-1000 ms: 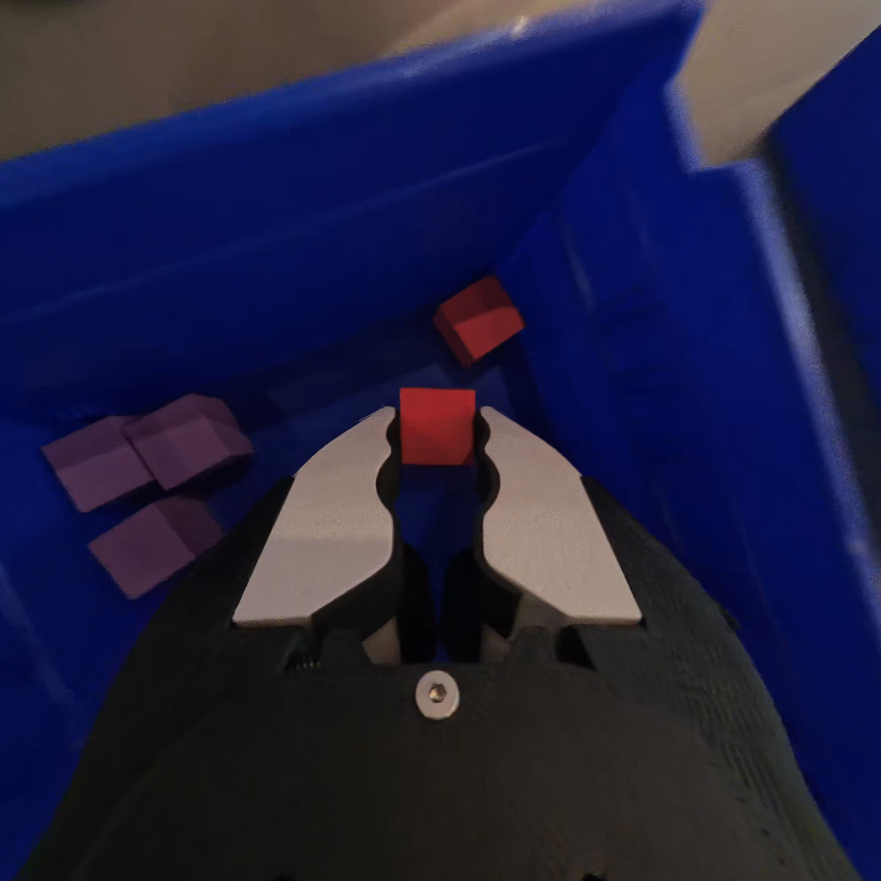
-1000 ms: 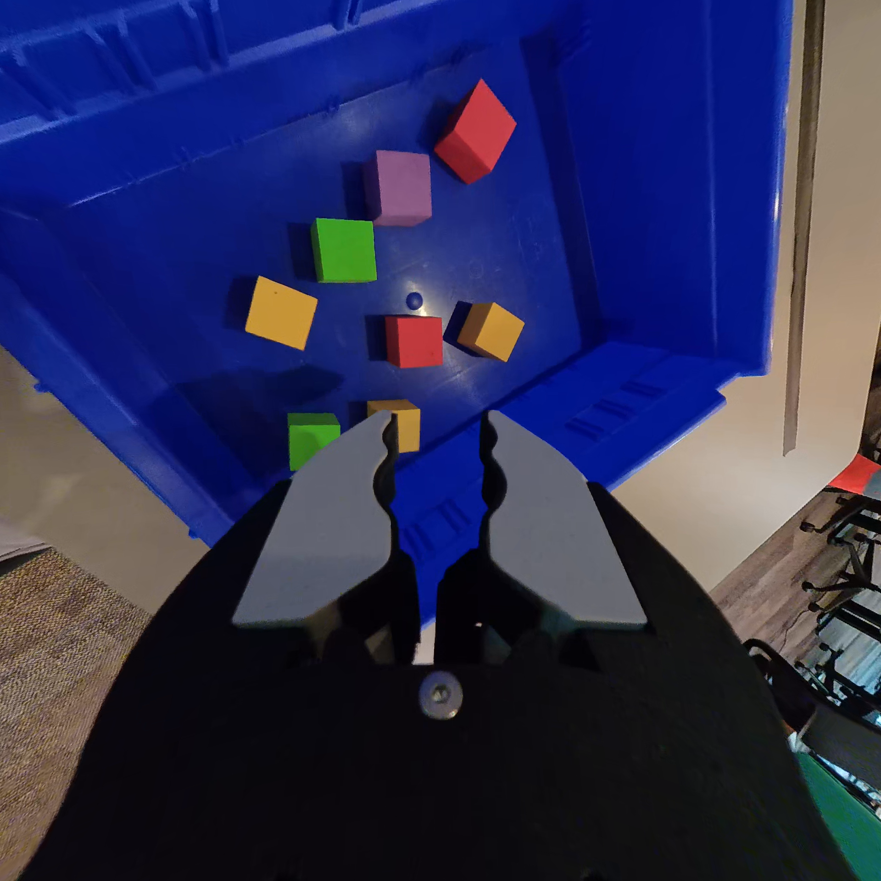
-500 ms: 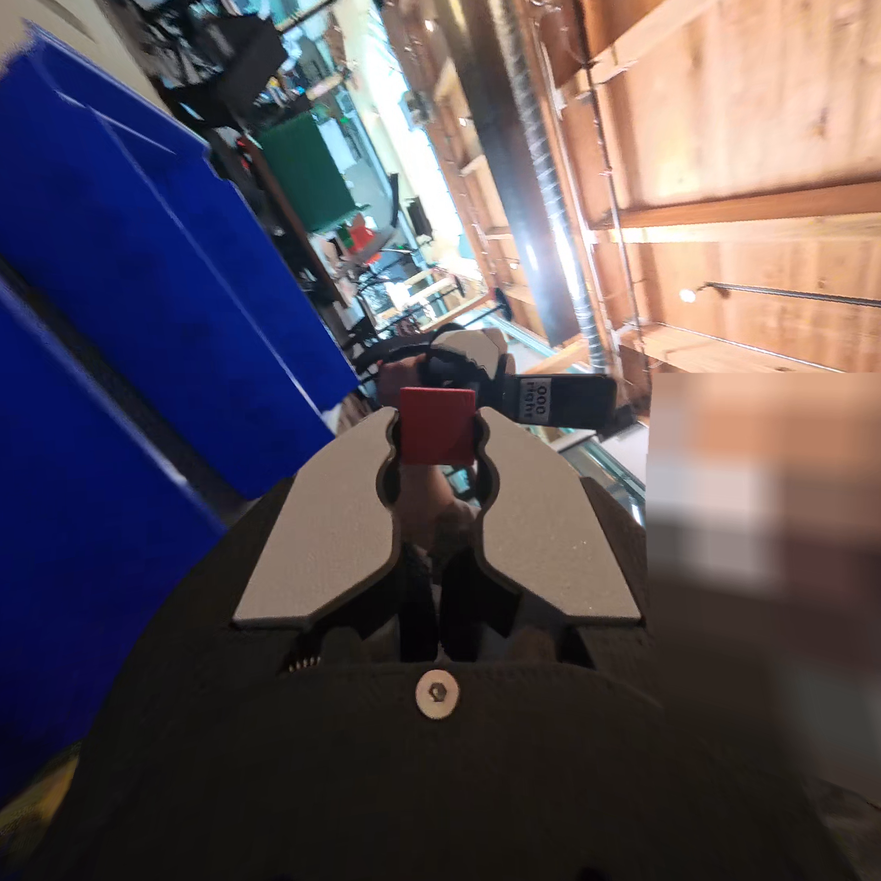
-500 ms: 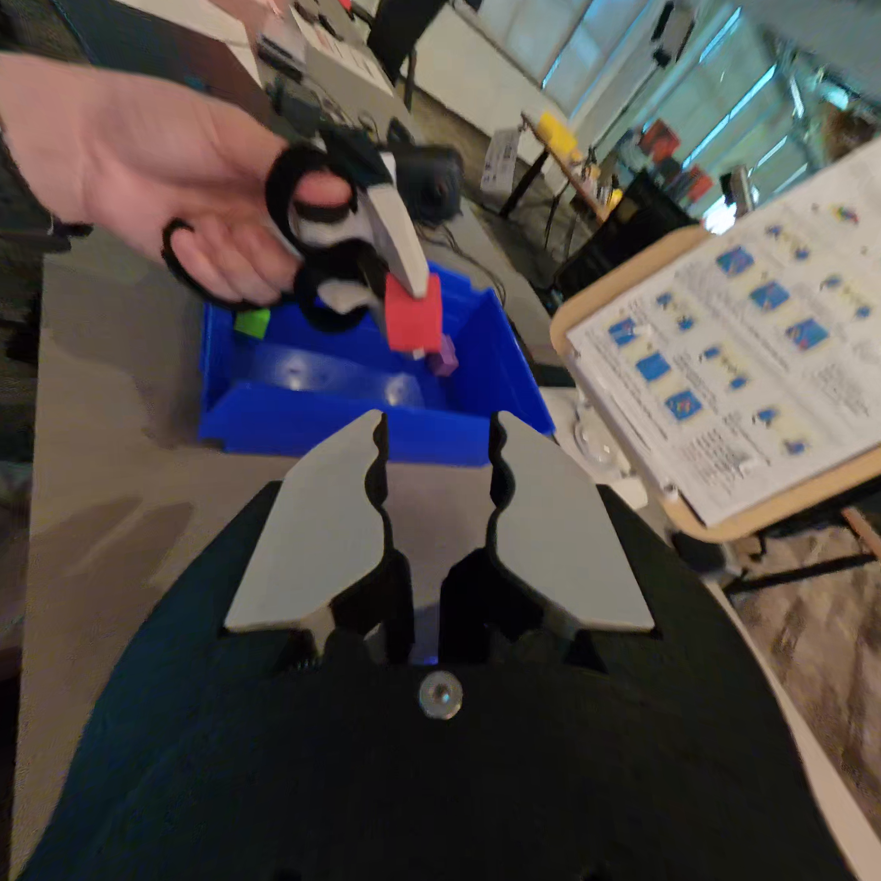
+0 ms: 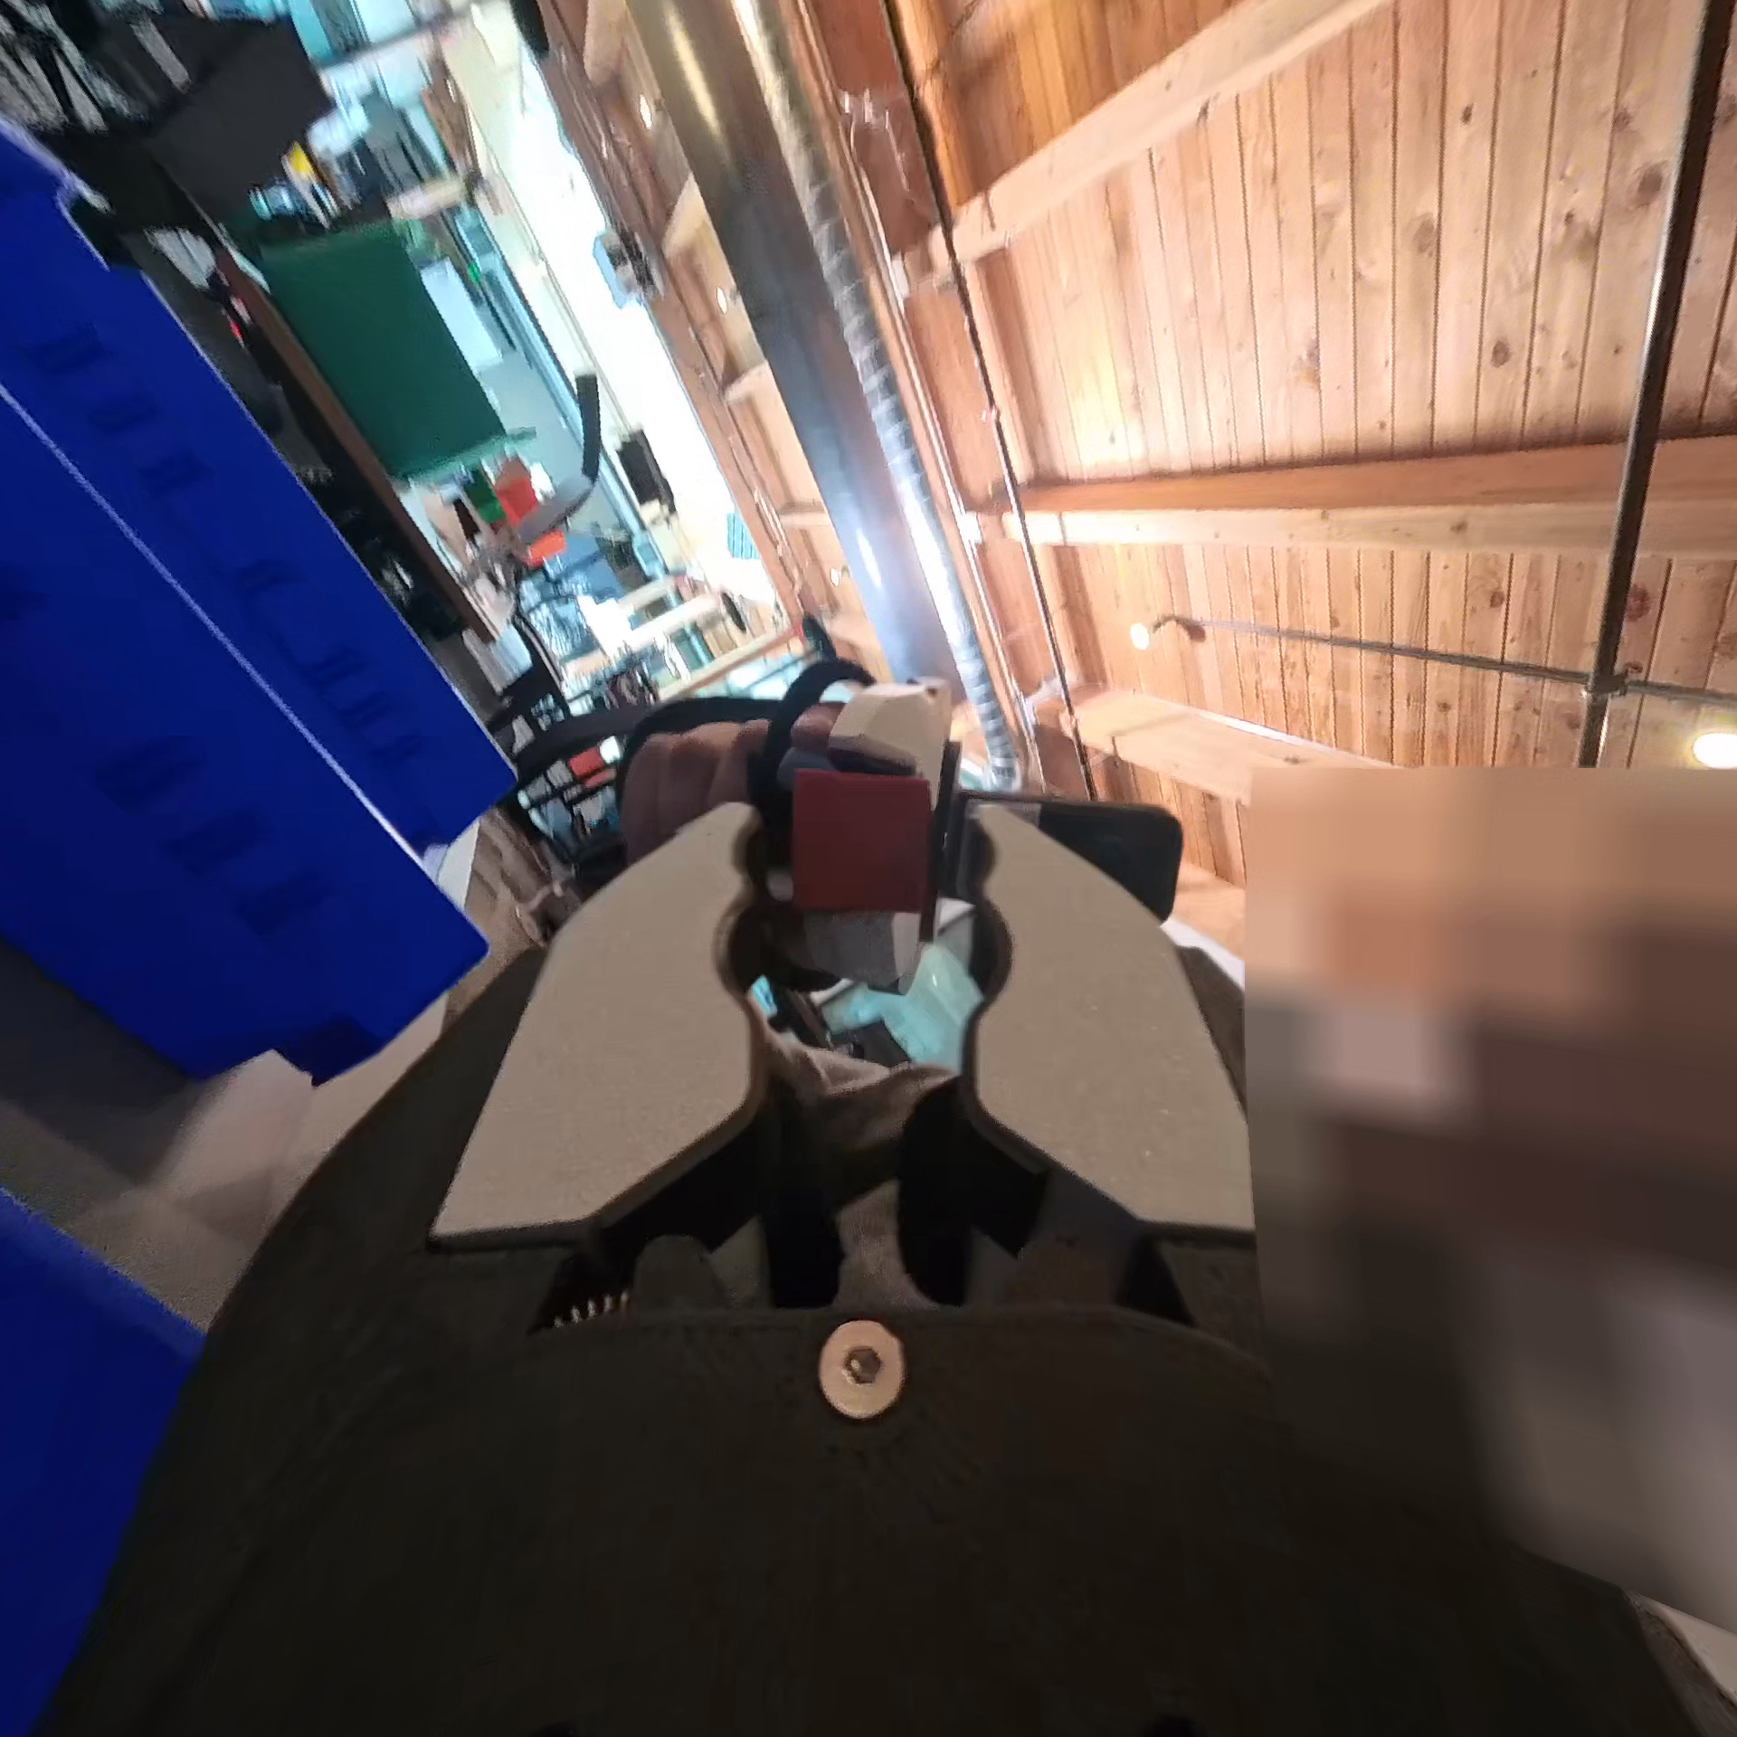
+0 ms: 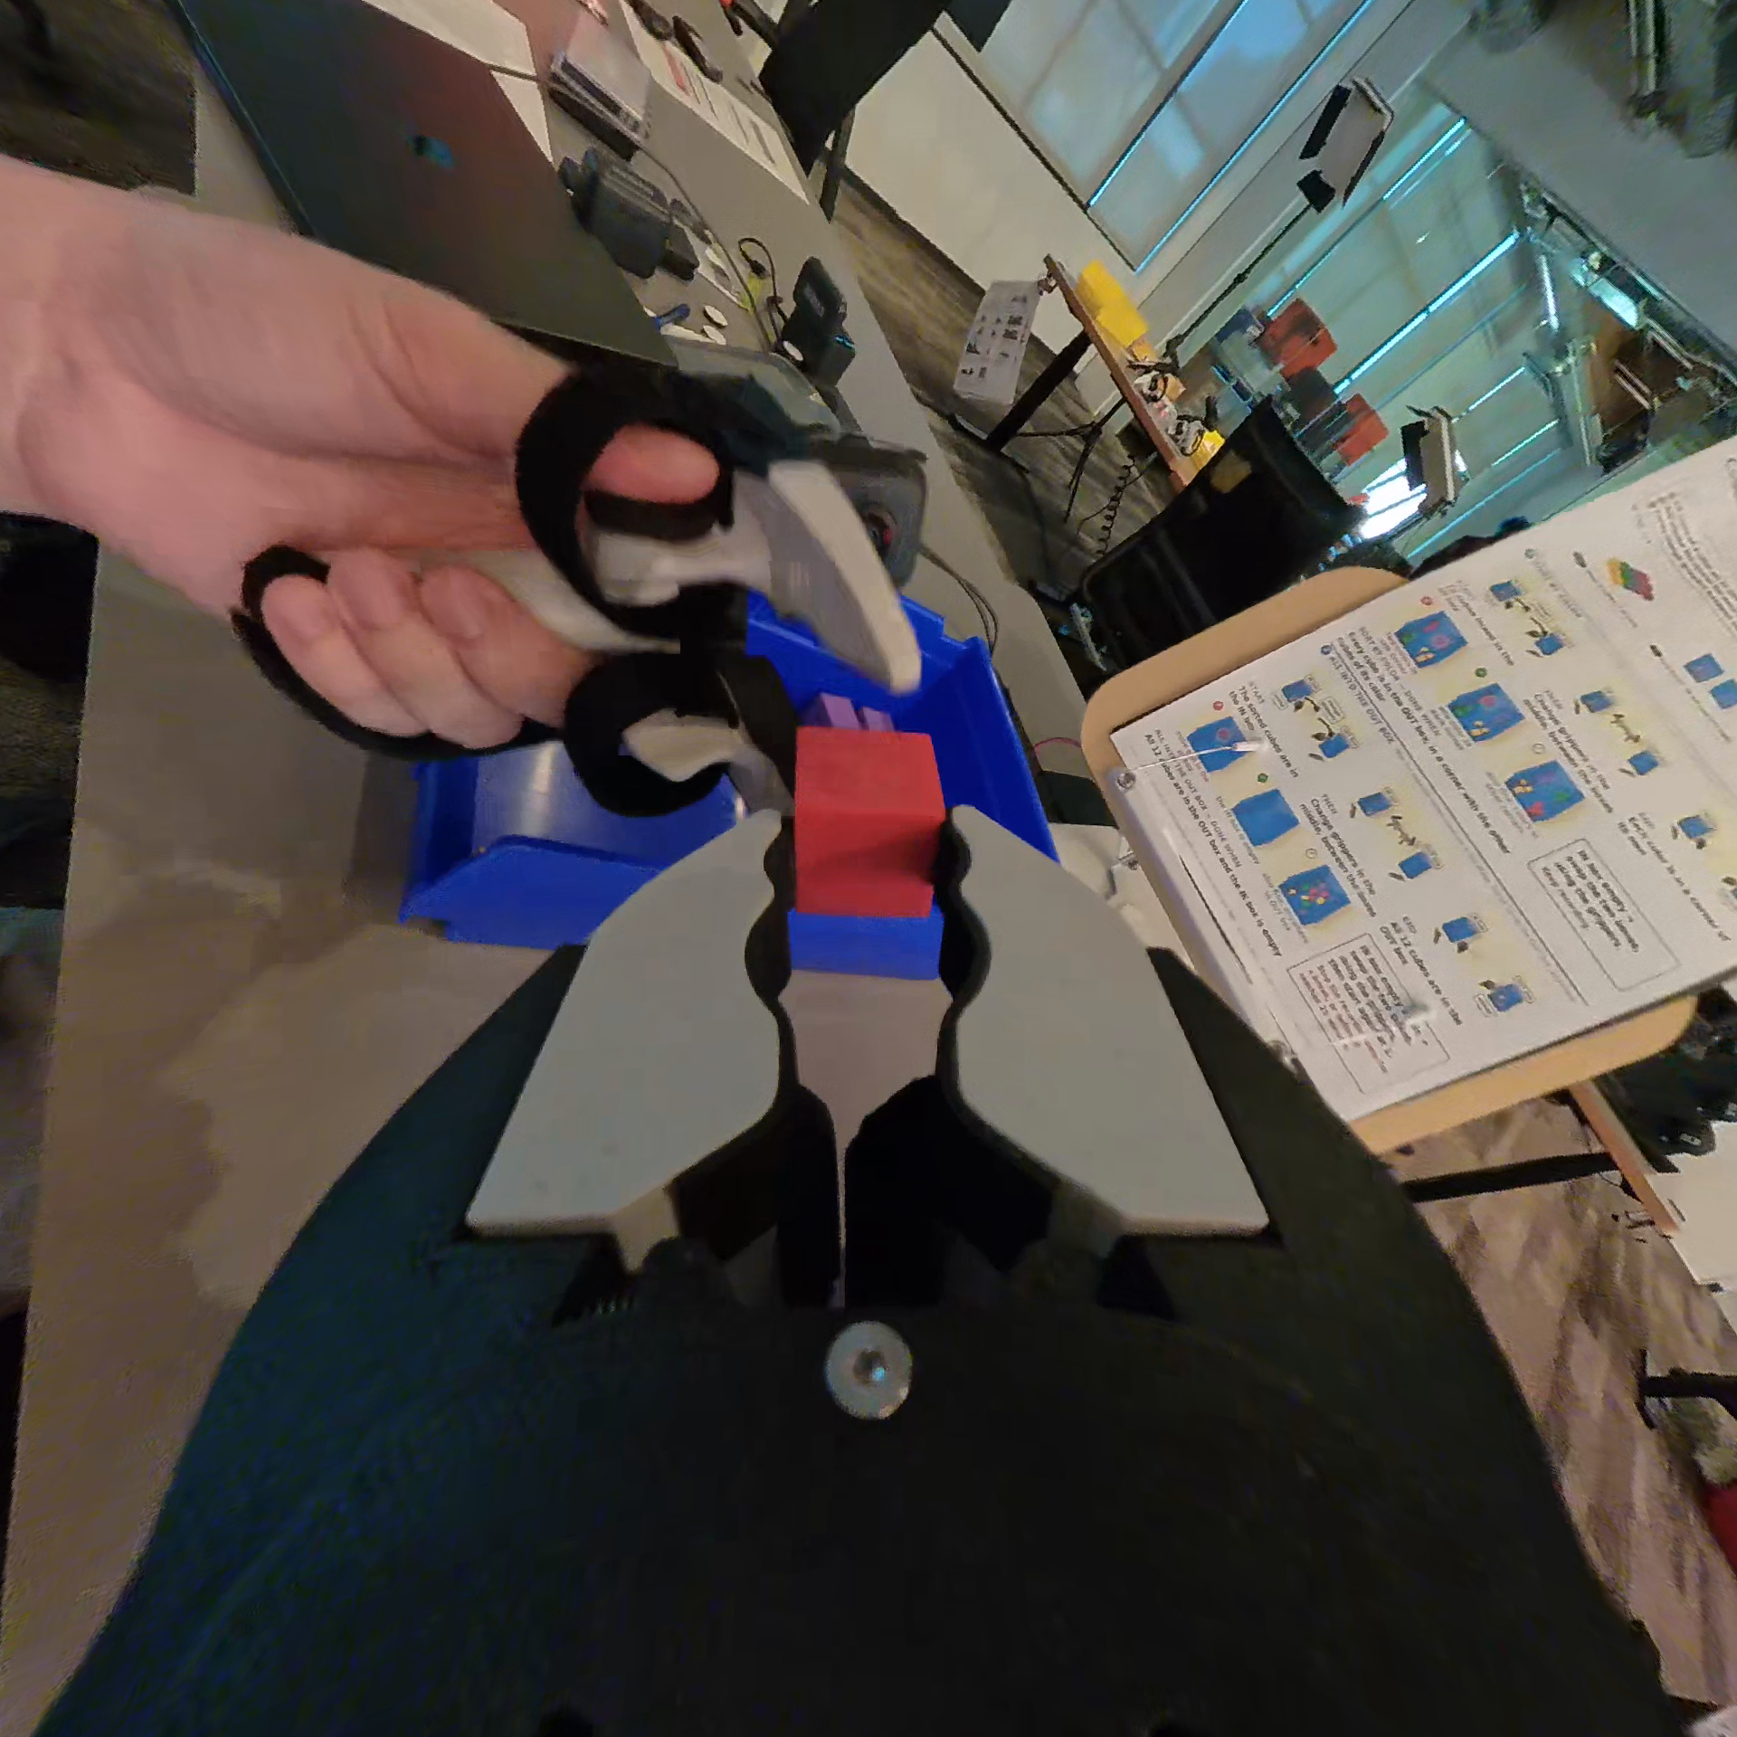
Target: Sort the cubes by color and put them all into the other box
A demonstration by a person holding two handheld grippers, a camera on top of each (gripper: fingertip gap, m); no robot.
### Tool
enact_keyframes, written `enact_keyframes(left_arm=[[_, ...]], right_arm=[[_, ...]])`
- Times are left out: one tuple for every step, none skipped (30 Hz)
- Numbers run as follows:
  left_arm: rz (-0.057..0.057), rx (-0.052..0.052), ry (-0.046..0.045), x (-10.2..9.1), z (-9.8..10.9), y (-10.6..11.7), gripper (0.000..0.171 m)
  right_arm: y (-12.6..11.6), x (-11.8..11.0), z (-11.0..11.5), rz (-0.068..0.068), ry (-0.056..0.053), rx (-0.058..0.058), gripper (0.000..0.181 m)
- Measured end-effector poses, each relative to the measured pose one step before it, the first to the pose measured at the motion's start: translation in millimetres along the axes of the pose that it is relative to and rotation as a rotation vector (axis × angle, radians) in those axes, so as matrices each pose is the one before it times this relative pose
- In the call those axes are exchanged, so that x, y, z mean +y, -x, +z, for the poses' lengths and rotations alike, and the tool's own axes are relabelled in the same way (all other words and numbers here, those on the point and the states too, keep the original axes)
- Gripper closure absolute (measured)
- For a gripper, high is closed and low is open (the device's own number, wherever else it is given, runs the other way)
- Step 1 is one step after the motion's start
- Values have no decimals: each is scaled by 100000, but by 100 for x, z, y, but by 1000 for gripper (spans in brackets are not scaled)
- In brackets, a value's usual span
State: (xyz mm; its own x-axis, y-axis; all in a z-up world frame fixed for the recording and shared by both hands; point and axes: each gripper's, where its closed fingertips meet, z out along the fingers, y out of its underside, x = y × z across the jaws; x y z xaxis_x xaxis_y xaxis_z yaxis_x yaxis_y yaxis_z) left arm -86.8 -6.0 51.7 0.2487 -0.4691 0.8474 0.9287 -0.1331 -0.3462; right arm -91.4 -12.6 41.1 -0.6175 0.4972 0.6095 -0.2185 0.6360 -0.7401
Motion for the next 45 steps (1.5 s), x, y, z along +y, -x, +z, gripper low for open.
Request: enact_keyframes(left_arm=[[1311, -820, -2542, -524, -229, -317, 120], [2770, -2380, -901, -347, -346, -246, 122], [4209, -4578, 164, -226, -429, -39, 127], [5110, -5941, 867, -105, -517, 131, 136], [4980, -6071, 919, -66, -552, 193, 143], [4142, -5162, 574, -61, -551, 154, 148], [3540, -4663, 639, -60, -480, 166, 153], [3444, -4759, 790, -86, -405, 211, 153], [3865, -4846, 654, -100, -341, 243, 153], [3989, -4841, 191, -140, -307, 252, 153], [3598, -4149, -136, -145, -270, 198, 153], [2778, -2884, 5, -106, -238, 94, 153], [1769, -1801, -12, -98, -215, -3, 152], [1192, -977, -286, -110, -197, -61, 152], [936, -526, -305, -87, -175, -65, 152], [648, -623, -151, -54, -155, -2, 152], [408, -760, -64, -34, -149, 77, 151], [207, -756, 12, -30, -152, 114, 152], [107, -809, 22, -19, -160, 164, 152], [59, -577, 35, -17, -150, 145, 152], [-130, -47, -92, -61, -150, 80, 152], [-343, 291, -393, -106, -148, 44, 152], [-369, 334, -487, -127, -132, 28, 152], [-231, 275, -226, -74, -121, 21, 152], [-130, -96, -54, -46, -94, 52, 152], [55, -339, -44, -25, -96, 75, 152], [157, -399, 235, 3, -88, 54, 152], [249, -388, 428, 0, -123, 47, 152], [401, -730, 696, 27, -166, 69, 151], [600, -1796, 1500, 101, -210, 194, 151], [892, -3626, 2883, 289, -252, 446, 150], [1258, -6192, 4391, 507, -318, 799, 149], [1682, -9271, 5333, 677, -366, 1255, 146], [2031, -11710, 5494, 752, -405, 1626, 143], [2206, -12395, 5750, 883, -329, 1743, 140], [1823, -10955, 6245, 976, -170, 1555, 136], [1172, -8224, 6218, 955, 41, 1169, 131], [834, -4738, 5702, 871, 284, 660, 128], [293, -3634, 5939, 891, 479, 524, 127], [87, -4614, 6180, 885, 607, 695, 126], [416, -4534, 6218, 866, 709, 684, 124], [275, -3367, 6596, 861, 746, 532, 125], [42, -2707, 6371, 743, 736, 462, 124], [426, -2505, 5945, 617, 664, 450, 125], [414, -2686, 5880, 572, 571, 511, 125]], right_arm=[[-523, 300, -773, 240, 1409, -473, 153], [-747, 563, -893, 179, 2717, 142, 153], [-904, 842, -954, 309, 3805, 220, 153], [-942, 1207, -882, 1416, 5350, -633, 153], [-815, 1552, -708, 2790, 6838, -2246, 153], [-567, 1943, -445, 3781, 8538, -4209, 153], [-448, 2267, -58, 4079, 9937, -4586, 153], [-443, 2488, 327, 3707, 11422, -3847, 153], [-241, 2171, 697, 2495, 9030, -3539, 153], [179, 1899, 964, 2235, 8066, -5305, 153], [204, 1565, 1094, 1535, 6744, -4503, 153], [20, 1228, 1119, 238, 4852, -2508, 153], [-390, 1136, 1069, 344, 4917, -110, 153], [-695, 1159, 985, 634, 5465, 1453, 152], [-561, 978, 889, 1379, 4808, -222, 152], [-190, 627, 753, 2896, 2846, -3307, 152], [345, 425, 579, 3099, 2410, -6531, 152], [690, 172, 398, 2075, 1405, -7416, 152], [902, -234, 268, 155, -862, -6676, 152], [1118, -546, 215, -1852, -2438, -5866, 152], [999, -480, 263, -2134, -1415, -3816, 152], [801, -174, 352, -1470, 1127, -2408, 152], [608, -55, 439, -1244, 1834, -1557, 152], [347, -26, 481, -835, 1718, -655, 152], [76, 103, 508, -393, 2206, 218, 152], [-253, 134, 483, -319, 2041, 1540, 152], [-398, 189, 454, 64, 2058, 1777, 152], [-297, 193, 427, 454, 2059, 567, 152], [-498, 108, 338, 587, 1577, 1903, 152], [-476, 115, 261, -104, 1616, 2097, 152], [-302, 50, 196, -291, 1219, 1012, 152], [-470, -59, 123, 167, 384, 1892, 152], [-525, 120, 96, 351, 1304, 2145, 152], [-263, 163, 78, 506, 1650, 414, 151], [-112, -111, -49, 903, -332, -467, 151], [-113, -137, -121, 589, -780, 187, 149], [-46, -70, -139, -58, -429, 236, 144], [56, -72, -157, -36, -631, -122, 140], [72, -95, -180, 138, -883, -132, 136], [64, -44, -180, 11, -784, 18, 136], [33, -13, -196, -297, -584, 431, 135], [-27, 33, -210, -363, -457, 1057, 135], [-36, 50, -229, -399, -398, 1492, 135], [25, -7, -251, -589, -883, 1271, 135], [78, -54, -245, -586, -1339, 914, 135]])
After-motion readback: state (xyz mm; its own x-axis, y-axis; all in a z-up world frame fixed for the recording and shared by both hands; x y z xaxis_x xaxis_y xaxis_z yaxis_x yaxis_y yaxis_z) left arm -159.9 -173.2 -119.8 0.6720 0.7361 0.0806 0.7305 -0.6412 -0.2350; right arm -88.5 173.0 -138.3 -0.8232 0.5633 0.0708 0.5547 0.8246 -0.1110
